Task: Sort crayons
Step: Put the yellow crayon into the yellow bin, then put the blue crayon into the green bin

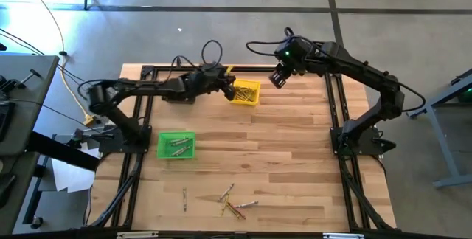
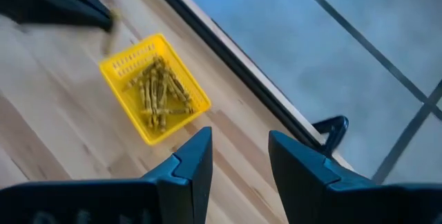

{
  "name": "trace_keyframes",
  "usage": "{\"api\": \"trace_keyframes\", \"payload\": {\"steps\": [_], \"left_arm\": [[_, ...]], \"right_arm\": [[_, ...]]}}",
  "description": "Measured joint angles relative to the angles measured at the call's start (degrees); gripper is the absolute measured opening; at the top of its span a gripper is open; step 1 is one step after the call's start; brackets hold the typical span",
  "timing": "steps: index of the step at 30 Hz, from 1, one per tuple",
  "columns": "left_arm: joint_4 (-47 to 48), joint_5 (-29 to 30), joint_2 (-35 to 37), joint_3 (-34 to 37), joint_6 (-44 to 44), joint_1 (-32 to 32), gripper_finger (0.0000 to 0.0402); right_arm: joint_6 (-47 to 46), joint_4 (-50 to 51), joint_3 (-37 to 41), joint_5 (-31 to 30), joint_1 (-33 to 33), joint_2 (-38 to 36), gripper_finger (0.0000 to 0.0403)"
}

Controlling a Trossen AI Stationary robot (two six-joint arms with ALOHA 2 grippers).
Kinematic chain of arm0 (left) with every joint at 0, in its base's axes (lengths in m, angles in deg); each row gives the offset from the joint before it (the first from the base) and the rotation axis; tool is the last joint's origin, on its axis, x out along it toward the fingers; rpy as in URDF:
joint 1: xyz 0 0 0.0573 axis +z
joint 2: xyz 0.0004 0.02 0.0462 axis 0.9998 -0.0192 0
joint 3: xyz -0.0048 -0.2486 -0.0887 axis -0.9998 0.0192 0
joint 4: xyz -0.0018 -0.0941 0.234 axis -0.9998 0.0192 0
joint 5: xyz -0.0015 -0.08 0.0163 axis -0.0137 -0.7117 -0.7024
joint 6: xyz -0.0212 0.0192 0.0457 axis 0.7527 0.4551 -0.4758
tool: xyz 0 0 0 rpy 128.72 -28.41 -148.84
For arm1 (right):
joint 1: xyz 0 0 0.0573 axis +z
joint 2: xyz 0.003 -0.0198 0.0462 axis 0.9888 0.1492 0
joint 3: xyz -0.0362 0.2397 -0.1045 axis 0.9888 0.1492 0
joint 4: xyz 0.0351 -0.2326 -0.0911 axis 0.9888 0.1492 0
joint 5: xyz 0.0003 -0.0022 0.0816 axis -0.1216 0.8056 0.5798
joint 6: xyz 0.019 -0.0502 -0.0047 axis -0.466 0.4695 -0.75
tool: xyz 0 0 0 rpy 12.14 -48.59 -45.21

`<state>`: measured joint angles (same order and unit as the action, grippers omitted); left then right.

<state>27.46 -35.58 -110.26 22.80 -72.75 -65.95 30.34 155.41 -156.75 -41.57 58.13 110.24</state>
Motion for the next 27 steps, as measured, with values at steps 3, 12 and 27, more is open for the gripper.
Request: {"api": "trace_keyframes", "payload": {"steps": [3, 12, 27], "left_arm": [[-3.44, -0.76, -4.31, 0.00, -0.68, 1.41, 0.0000], [-8.23, -5.19, -10.32, 0.00, -0.71, 2.61, 0.0003], [-8.93, -6.78, -10.61, 0.00, -0.52, 2.59, 0.0098]], "right_arm": [[-0.02, -2.17, 0.00, -0.03, 0.02, 0.00, 0.0129], [-0.25, -3.89, 0.00, -0.09, -0.27, 0.02, 0.0129], [-2.45, -1.69, 0.00, -0.41, -0.83, 0.02, 0.0129]]}}
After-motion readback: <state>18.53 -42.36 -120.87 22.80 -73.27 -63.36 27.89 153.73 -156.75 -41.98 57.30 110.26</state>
